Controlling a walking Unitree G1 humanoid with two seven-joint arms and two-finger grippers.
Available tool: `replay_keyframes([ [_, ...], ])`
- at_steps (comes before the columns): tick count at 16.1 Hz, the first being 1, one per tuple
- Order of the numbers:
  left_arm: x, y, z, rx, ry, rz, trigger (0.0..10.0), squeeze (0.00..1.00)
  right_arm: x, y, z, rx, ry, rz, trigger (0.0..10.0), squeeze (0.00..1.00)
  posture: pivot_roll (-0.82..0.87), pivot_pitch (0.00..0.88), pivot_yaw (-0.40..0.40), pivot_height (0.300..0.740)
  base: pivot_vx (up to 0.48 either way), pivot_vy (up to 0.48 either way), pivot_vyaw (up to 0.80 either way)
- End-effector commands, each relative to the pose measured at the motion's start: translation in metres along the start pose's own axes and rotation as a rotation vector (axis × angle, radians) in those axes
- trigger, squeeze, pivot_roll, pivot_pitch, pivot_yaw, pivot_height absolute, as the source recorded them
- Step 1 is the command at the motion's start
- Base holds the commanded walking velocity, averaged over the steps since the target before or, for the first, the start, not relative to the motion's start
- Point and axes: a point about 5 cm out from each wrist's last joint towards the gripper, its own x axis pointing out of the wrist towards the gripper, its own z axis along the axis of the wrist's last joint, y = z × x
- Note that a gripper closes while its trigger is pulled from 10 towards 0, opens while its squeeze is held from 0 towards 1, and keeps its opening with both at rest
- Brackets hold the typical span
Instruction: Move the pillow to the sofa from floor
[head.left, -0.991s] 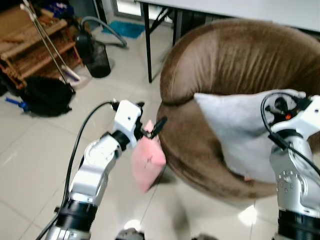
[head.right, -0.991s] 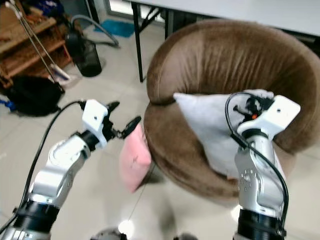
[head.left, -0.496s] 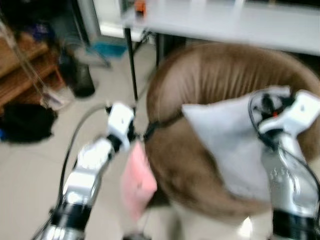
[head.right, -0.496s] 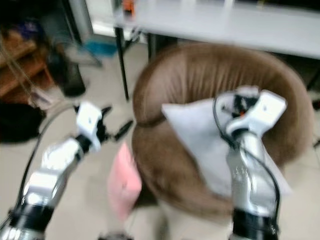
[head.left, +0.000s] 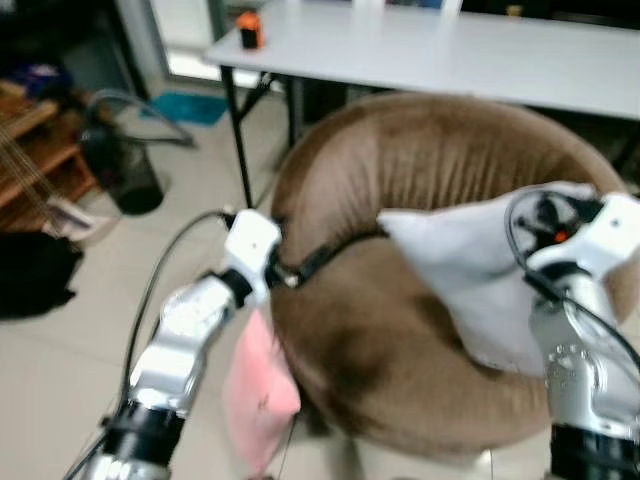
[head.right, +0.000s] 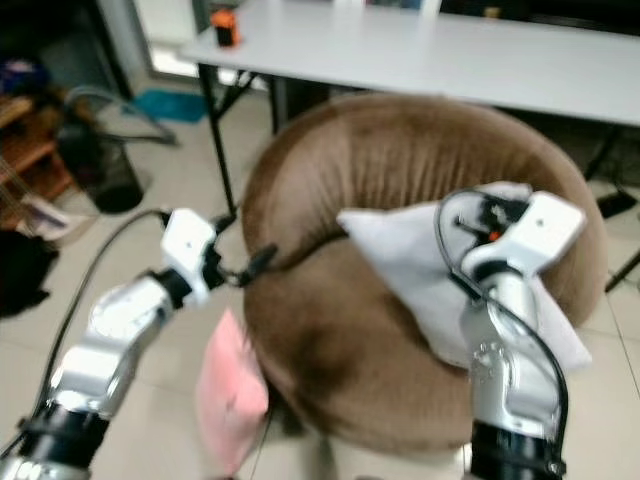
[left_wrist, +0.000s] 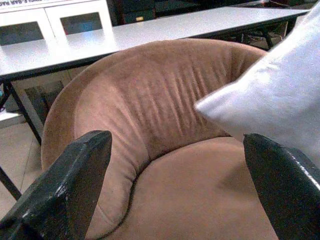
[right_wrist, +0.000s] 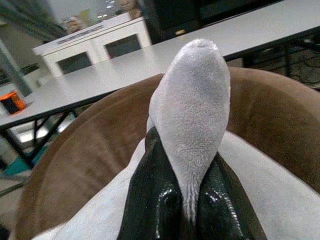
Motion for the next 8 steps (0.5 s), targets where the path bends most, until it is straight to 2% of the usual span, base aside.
replay_keyframes([
  [1, 0.004, -0.011, 0.001, -0.003, 0.003, -0.062, 10.0, 0.0, 0.001, -0.002, 0.015, -0.003, -0.062, -0.01, 10.0, 0.0, -0.02, 0.031, 0.007, 0.74, 0.0, 0.0, 0.0],
  [2, 0.0, -0.018, 0.002, -0.001, -0.005, -0.154, 10.0, 0.0, 0.002, -0.003, 0.013, 0.002, -0.047, -0.021, 10.0, 0.0, -0.02, 0.045, 0.013, 0.74, 0.0, 0.0, 0.0],
  [4, -0.005, -0.024, 0.004, -0.008, -0.008, -0.254, 10.0, 0.0, 0.005, -0.006, 0.01, 0.001, -0.028, -0.053, 10.0, 0.0, -0.02, 0.056, 0.016, 0.74, 0.0, 0.0, 0.0],
  [5, -0.01, -0.025, 0.004, -0.011, 0.015, -0.326, 10.0, 0.0, 0.013, -0.01, 0.008, -0.004, -0.016, -0.093, 10.0, 0.0, -0.02, 0.083, 0.023, 0.74, 0.0, 0.0, 0.0],
  [6, -0.013, -0.025, 0.004, -0.009, 0.021, -0.342, 10.0, 0.0, 0.016, -0.012, 0.008, -0.001, -0.015, -0.104, 10.0, 0.0, -0.01, 0.097, 0.025, 0.74, 0.0, 0.0, 0.0],
  [8, -0.02, -0.023, 0.003, -0.012, 0.044, -0.372, 10.0, 0.0, 0.033, -0.016, 0.006, 0.015, -0.012, -0.142, 10.0, 0.0, 0.0, 0.123, 0.024, 0.74, 0.0, 0.0, 0.0],
])
